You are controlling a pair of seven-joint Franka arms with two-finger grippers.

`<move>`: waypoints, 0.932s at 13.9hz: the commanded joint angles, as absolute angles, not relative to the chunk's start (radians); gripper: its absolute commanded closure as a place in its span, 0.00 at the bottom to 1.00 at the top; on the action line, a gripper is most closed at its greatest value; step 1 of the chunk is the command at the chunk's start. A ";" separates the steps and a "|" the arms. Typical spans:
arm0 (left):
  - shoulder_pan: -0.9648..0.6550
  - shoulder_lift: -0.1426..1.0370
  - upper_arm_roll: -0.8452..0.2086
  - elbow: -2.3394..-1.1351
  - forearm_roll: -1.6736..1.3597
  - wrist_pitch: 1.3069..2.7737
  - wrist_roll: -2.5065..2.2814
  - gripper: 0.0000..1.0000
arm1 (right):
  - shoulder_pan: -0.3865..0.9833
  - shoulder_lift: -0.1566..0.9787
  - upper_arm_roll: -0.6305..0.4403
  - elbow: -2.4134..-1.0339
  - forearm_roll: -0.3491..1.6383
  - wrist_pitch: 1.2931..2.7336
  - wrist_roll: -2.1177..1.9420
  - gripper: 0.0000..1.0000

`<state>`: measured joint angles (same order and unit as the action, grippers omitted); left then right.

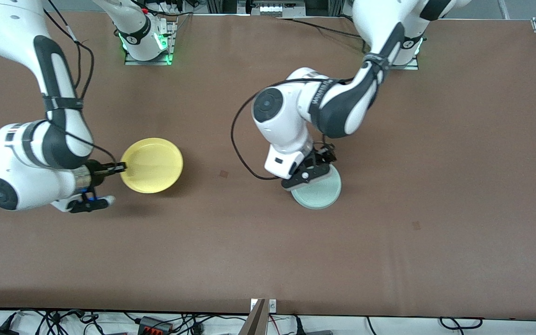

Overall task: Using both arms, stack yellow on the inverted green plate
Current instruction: 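Set the inverted green plate down and open the left gripper, then carry the yellow plate onto the green plate while the left gripper withdraws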

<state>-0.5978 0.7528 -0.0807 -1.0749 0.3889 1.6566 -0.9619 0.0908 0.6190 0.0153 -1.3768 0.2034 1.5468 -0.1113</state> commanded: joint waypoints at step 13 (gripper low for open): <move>-0.100 0.105 -0.100 -1.653 0.046 1.681 -0.146 0.00 | 0.587 0.868 0.011 -1.187 0.586 2.017 0.621 1.00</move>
